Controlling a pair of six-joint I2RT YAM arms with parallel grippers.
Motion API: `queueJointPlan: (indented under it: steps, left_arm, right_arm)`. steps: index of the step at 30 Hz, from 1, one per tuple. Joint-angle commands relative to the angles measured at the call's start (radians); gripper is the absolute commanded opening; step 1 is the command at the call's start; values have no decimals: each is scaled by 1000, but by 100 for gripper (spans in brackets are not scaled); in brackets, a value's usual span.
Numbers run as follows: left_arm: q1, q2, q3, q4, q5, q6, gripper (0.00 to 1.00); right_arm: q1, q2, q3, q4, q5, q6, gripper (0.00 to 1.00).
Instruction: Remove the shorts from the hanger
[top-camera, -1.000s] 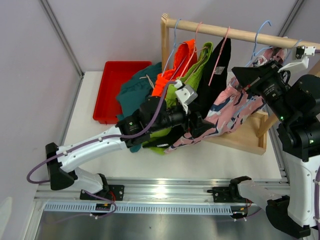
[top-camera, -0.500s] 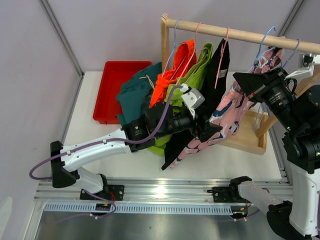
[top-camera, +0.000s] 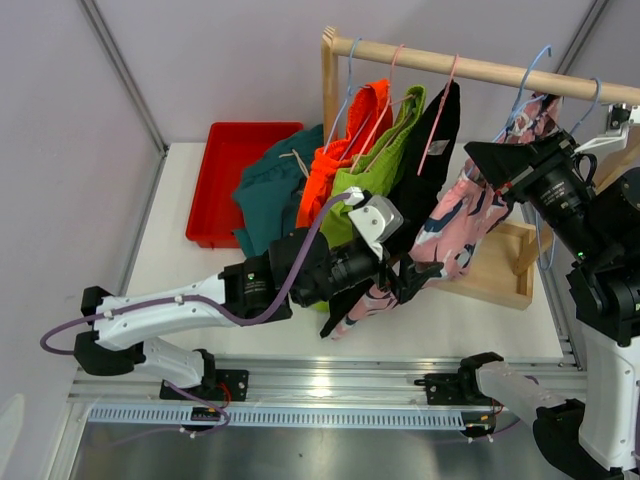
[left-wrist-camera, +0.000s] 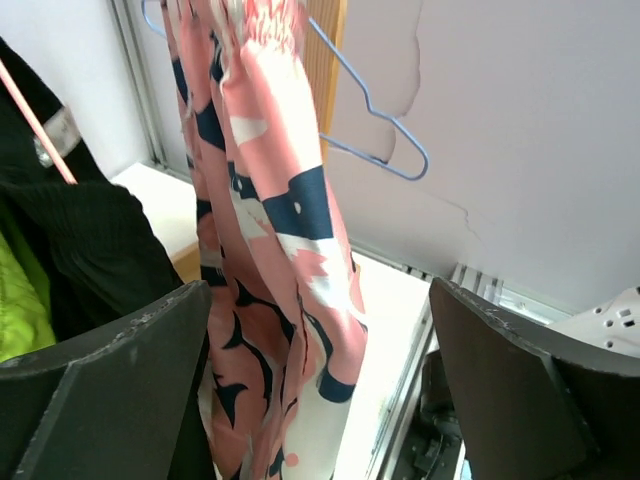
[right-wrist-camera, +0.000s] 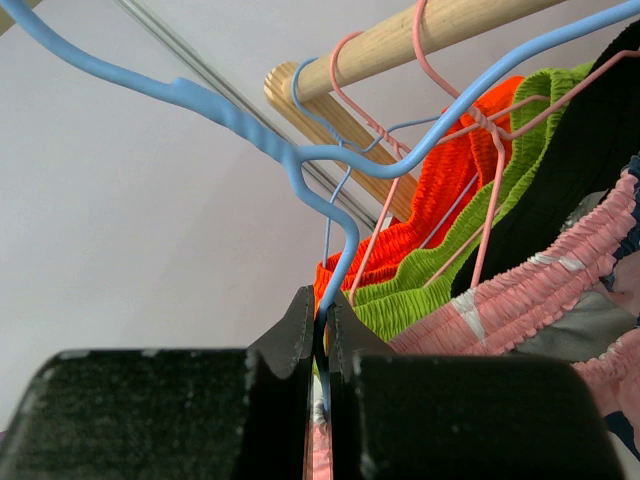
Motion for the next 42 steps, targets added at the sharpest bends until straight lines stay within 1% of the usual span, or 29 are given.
queueJointPlan:
  steps: [1,2,4,5,8,10,11,12,13,17,19,21,23,24,29,35,39,42]
  left_arm:
    - [-11,-33,35,2,-63,42,94]
    - [-11,-30,31,3,-65,42,88]
    - [-11,-15,25,4,-65,38,84]
    - [-11,-9,23,4,-65,38,77]
    - [-11,19,14,12,-68,33,65]
    - [-11,33,11,19,-73,35,51]
    - [-11,46,12,21,-76,35,31]
    - [-11,53,14,19,-80,32,18]
    - [-11,59,17,18,-88,26,1]
    - [-12,47,11,-13,-82,-19,0]
    - [-34,5,-29,-11,-82,-37,0]
    - [-81,-44,-105,6,-117,-42,0]
    - [-115,-70,-141,3,-143,-50,0]
    - [-147,-84,-202,-4,-171,-68,0]
    - [-255,-141,-328,-13,-209,-120,0]
    - [-333,-168,-420,-28,-241,-182,0]
    - [-348,-200,-457,-40,-264,-225,0]
    - [-348,-246,-488,-47,-286,-240,9]
  right_arm:
    - [1,-8,72,102,-34,-15,0]
    - [1,-5,82,99,-36,-15,0]
    - [1,-2,93,99,-37,-12,0]
    - [1,-1,101,98,-42,-11,0]
    - [1,4,110,101,-57,3,0]
    - [1,8,115,107,-74,23,0]
    - [1,8,116,113,-79,29,0]
    - [1,8,118,118,-80,35,0]
    - [0,10,118,119,-80,39,0]
    - [1,12,128,112,-53,36,0]
    - [0,18,147,104,-31,26,0]
    - [1,27,164,90,-22,16,0]
    - [1,41,185,79,-10,8,0]
    - [1,45,191,76,-5,0,0]
    - [1,56,211,72,28,-14,0]
    - [1,82,240,62,55,-24,0]
    - [1,93,248,62,61,-24,0]
    - [1,96,250,62,65,-24,0]
